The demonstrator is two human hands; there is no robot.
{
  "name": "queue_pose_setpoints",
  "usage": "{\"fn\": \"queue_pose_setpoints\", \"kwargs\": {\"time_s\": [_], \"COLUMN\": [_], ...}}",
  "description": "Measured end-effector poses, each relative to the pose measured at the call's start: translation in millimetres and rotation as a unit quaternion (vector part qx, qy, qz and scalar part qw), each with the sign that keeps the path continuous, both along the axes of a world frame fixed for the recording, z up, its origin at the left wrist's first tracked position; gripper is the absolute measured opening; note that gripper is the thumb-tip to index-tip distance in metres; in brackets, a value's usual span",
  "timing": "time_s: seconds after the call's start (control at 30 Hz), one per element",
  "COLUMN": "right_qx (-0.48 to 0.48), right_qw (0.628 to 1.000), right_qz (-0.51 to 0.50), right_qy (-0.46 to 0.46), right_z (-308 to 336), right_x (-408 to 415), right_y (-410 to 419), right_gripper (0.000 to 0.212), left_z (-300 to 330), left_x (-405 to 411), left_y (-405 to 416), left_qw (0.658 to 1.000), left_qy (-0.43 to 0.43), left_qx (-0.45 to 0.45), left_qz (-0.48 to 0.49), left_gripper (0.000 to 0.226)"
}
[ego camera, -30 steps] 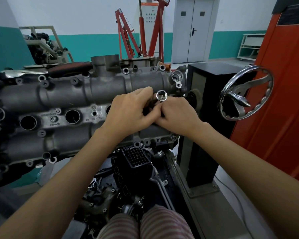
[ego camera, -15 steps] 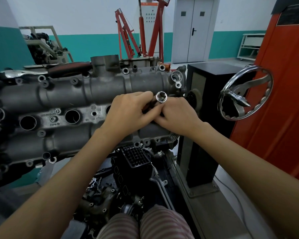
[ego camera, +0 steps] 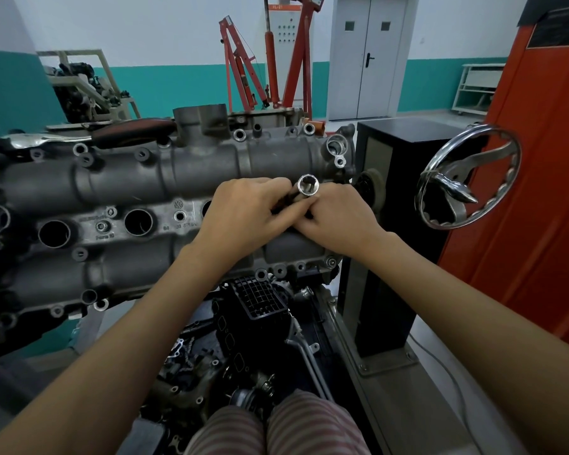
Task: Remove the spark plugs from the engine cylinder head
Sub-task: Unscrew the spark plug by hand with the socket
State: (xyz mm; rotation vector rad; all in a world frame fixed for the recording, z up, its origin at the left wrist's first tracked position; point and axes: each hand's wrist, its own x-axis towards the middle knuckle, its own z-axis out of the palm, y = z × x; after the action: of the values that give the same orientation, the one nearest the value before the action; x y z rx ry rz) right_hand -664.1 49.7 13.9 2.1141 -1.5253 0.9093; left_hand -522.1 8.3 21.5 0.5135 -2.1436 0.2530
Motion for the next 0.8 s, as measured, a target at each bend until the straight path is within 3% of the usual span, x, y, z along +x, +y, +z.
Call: {"fn": "queue_pose_setpoints", "kwargs": {"time_s": [0.13, 0.33, 0.43, 0.57, 0.8], "right_qx": [0.011, 0.023, 0.029, 0.018, 0.02], "right_qw": [0.999, 1.0, 0.999, 1.0, 0.999], "right_qz": [0.005, 0.0, -0.015, -0.006, 0.002], "right_qy": [0.032, 0.021, 0.02, 0.014, 0.027], "right_z": [1.3, 0.8, 0.6, 0.5, 0.1], "right_x": [-0.2, -0.4, -1.5, -2.0, -1.4], "right_y": [2.4, -0.6, -2.1, -1.7, 0.4], "right_gripper": [0.047, 0.044, 0.049, 0.028, 0.049], "left_z": [-0.1, 0.6, -0.1, -0.2, 1.8], "left_x": [-0.3, -1.3, -0.9, -0.3, -1.2], "left_y": [1.5, 3.2, 0.7, -0.3, 4.5], "left_qw": [1.0, 1.0, 1.0, 1.0, 1.0], "left_qy": [-0.005, 0.011, 0.008, 0.011, 0.017], "left_qx": [0.013, -0.002, -0.009, -0.005, 0.005], "left_qz": [0.005, 0.009, 0.01, 0.015, -0.004], "left_gripper": [0.053, 0.036, 0.042, 0.049, 0.039]}}
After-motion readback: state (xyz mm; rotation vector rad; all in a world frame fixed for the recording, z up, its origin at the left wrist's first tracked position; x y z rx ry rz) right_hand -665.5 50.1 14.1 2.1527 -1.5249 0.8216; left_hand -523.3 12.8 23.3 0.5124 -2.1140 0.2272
